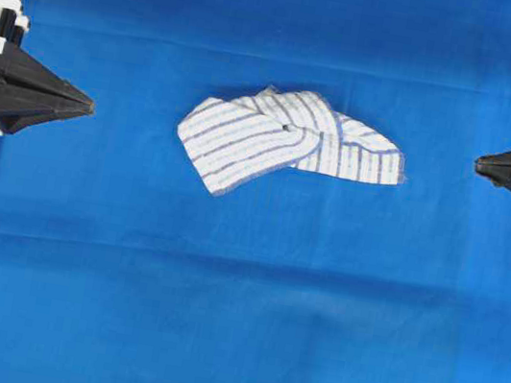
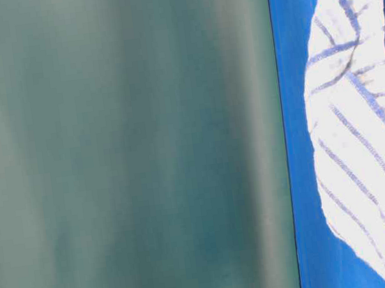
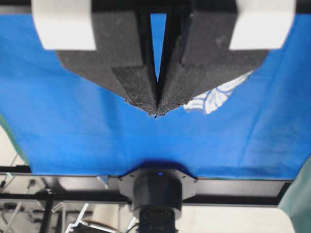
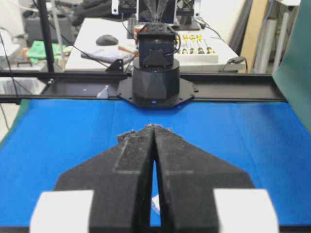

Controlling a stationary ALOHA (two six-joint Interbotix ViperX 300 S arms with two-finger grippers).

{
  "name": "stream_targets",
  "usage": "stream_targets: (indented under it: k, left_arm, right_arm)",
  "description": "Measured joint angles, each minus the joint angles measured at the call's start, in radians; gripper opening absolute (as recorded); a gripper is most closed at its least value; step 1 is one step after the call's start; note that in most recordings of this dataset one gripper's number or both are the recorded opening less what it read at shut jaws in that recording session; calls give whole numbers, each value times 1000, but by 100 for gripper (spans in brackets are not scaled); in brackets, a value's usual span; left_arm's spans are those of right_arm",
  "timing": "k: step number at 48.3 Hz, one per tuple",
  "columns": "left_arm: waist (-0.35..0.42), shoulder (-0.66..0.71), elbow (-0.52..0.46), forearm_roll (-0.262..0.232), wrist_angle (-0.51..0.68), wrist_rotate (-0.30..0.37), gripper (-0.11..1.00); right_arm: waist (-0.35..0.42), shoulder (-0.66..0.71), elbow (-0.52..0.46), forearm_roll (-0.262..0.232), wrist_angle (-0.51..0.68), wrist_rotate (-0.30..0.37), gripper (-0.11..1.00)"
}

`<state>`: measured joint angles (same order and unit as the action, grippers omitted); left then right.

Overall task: Lift the towel with both arms.
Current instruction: 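Move both grippers inward and grasp opposite edges of the striped towel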

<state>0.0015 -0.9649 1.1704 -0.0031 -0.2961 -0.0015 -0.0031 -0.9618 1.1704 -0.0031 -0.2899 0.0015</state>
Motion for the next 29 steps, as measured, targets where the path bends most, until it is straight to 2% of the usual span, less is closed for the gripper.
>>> stream_targets:
  k: [15, 27, 29]
  left_arm:
    - [-2, 25, 0, -12, -8, 11, 0]
    - [-2, 156, 0, -14, -71, 12, 1]
    - [-2, 190, -2, -14, -80, 14, 5]
  right_arm:
    - [-2, 57, -31, 0, 43, -6, 0]
    - [-14, 172, -51, 0, 66, 0, 0]
    - [-20, 193, -51, 0, 67, 2, 0]
